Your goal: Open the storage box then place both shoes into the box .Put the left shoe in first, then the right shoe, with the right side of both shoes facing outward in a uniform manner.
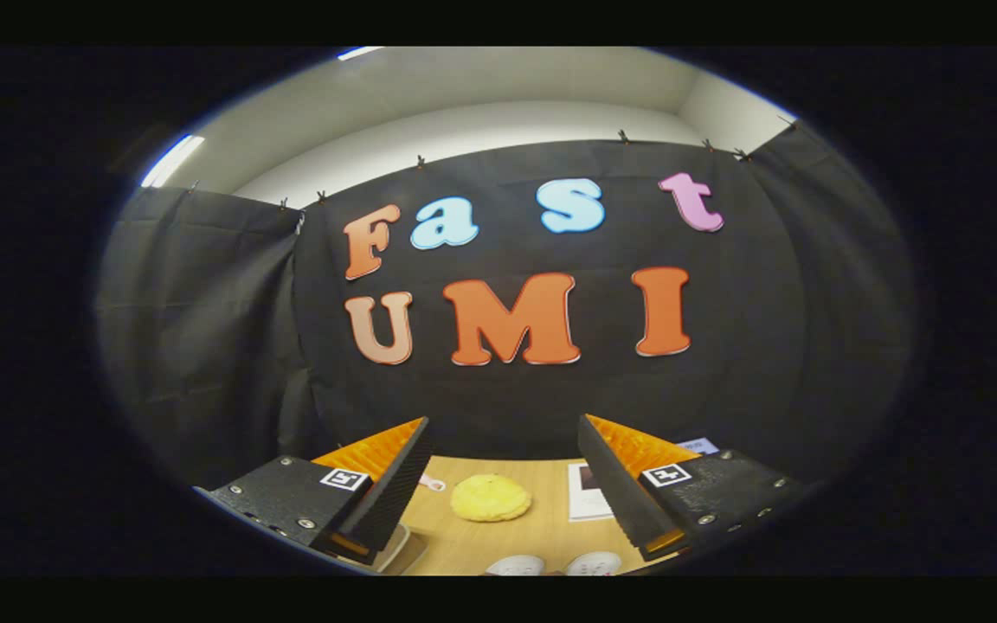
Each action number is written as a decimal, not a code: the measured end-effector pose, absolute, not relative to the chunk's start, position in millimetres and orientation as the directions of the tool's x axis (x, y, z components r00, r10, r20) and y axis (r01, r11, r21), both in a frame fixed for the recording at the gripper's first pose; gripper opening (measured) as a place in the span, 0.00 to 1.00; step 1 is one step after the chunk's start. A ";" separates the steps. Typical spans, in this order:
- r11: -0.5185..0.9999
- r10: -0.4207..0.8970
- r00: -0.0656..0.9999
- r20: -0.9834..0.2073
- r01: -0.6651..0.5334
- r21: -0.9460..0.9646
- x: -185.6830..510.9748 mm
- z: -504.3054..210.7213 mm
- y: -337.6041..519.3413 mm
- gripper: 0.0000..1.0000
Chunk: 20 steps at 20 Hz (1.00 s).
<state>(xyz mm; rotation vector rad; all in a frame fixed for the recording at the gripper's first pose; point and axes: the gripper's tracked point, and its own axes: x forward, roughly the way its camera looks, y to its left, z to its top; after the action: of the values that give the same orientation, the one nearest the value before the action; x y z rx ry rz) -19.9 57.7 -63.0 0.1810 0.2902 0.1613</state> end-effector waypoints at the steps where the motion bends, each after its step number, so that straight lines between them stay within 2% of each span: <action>1: 0.959 0.223 0.926 -0.305 -0.151 0.240 -24.3 -73.7 69.4 0.99; 4: 0.921 0.323 0.844 -0.427 -0.177 0.346 -38.1 -118.7 101.7 0.99; 9: 0.844 0.485 0.645 -0.590 -0.170 0.509 -72.4 -186.4 161.7 0.98; 13: 0.767 0.594 0.487 -0.641 -0.103 0.633 -106.7 -227.3 197.7 0.97; 20: 0.700 0.685 0.266 -0.678 0.020 0.714 -152.0 -300.7 235.7 0.97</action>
<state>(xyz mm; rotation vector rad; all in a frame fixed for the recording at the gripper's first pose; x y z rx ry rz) -152.0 235.7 -300.7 0.6908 1.2360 0.5002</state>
